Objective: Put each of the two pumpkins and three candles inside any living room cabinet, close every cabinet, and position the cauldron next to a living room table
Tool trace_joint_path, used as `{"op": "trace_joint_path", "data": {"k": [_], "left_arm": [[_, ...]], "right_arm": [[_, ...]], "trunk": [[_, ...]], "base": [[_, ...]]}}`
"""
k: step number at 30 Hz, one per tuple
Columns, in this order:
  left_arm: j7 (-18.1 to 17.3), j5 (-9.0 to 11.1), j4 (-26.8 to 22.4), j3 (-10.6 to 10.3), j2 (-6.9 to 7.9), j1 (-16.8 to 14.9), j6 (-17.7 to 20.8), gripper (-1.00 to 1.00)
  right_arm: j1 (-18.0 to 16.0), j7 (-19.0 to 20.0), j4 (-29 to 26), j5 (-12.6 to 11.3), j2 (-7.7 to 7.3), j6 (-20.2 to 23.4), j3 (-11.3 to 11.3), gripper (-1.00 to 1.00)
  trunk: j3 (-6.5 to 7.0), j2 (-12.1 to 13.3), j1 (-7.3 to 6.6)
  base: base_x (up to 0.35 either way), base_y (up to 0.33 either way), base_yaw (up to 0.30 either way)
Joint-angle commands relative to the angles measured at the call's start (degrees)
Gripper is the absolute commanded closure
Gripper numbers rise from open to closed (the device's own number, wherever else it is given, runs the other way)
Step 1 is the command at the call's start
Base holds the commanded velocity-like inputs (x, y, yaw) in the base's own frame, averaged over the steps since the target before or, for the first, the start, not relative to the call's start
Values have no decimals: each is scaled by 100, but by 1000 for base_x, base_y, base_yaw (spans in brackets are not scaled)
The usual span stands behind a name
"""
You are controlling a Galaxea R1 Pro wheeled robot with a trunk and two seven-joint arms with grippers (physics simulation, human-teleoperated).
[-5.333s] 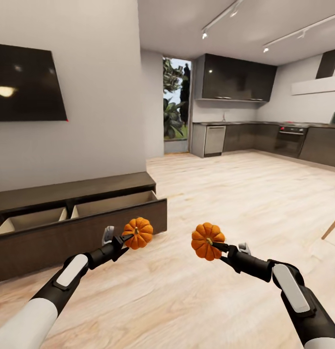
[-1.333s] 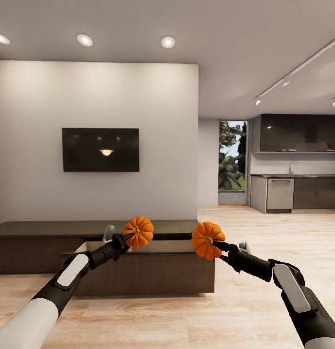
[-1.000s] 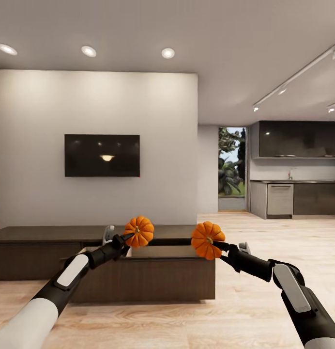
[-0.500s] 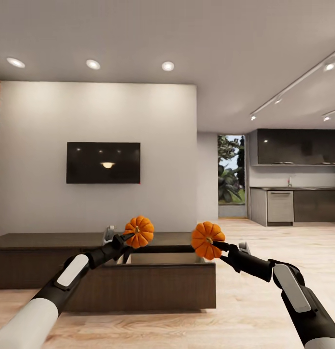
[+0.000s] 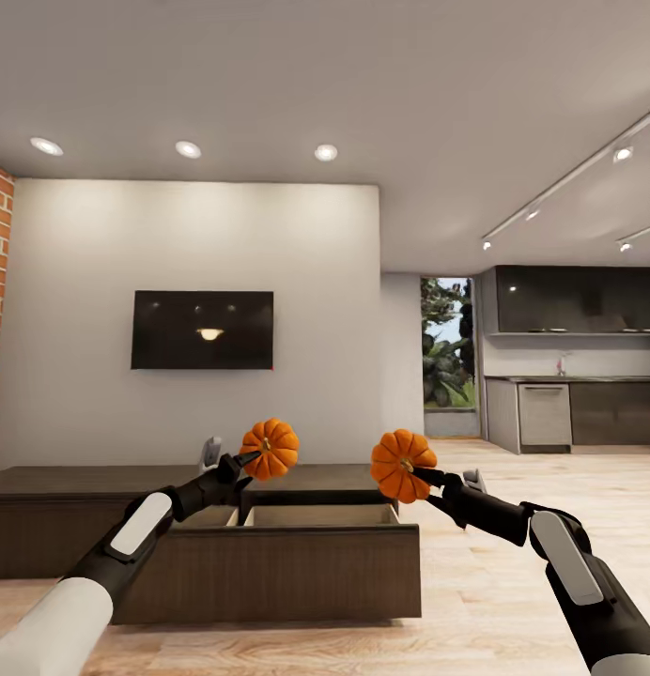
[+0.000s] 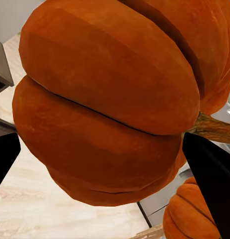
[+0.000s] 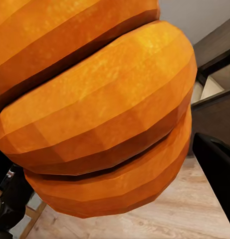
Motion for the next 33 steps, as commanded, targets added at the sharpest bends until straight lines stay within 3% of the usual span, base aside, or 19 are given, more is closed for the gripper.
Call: {"op": "trace_joint_path", "data": {"k": [1, 23, 33], "left_arm": [[-10, 17, 3, -19, 6, -5, 5, 100], [-9, 17, 5, -19, 6, -5, 4, 100], [12, 17, 7, -26, 6, -5, 1, 100]], "right_arm": [[-5, 31, -3, 34, 2, 28, -11, 100], [-5, 31, -73, 35, 2, 17, -11, 100], [-5, 31, -68, 27, 2, 30, -17, 100]], "trunk": [[14, -2, -4], [404, 879, -486], [508, 1280, -706]], "base": [[0, 0, 0], [0, 0, 0], [0, 0, 0]]}}
